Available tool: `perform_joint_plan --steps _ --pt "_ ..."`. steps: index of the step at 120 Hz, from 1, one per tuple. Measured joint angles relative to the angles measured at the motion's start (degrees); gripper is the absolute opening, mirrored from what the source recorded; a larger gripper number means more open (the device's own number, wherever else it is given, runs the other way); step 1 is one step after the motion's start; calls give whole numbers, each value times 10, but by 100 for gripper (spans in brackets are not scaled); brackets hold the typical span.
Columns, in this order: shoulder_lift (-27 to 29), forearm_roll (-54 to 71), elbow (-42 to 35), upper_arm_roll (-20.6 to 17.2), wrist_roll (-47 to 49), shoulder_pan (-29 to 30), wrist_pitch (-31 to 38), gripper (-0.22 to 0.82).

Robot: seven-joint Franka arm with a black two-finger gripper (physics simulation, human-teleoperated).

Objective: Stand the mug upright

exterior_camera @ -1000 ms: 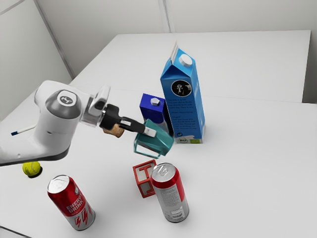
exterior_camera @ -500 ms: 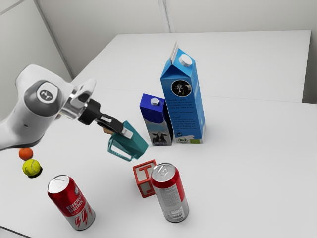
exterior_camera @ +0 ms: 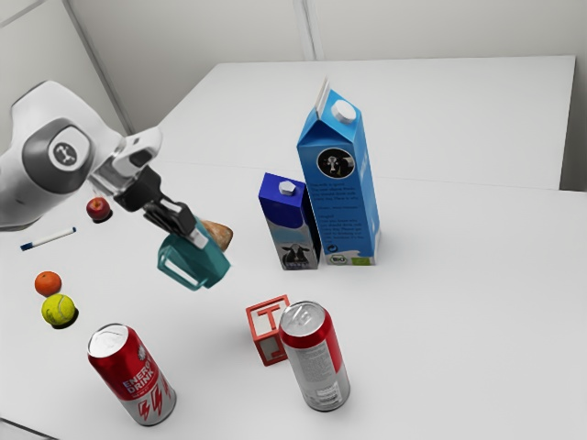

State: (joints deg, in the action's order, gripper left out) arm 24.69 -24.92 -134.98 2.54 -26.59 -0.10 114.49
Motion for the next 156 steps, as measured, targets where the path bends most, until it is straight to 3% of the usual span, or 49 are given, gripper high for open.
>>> perform_joint_plan --steps 32,69,116,156 --pt "-34 106 59 -1 71 14 -51 -18" --pt "-94 180 108 -8 132 21 -59 -17" --pt "-134 237 109 -14 188 14 11 -17" --pt "-158 256 66 -15 228 4 92 -18"
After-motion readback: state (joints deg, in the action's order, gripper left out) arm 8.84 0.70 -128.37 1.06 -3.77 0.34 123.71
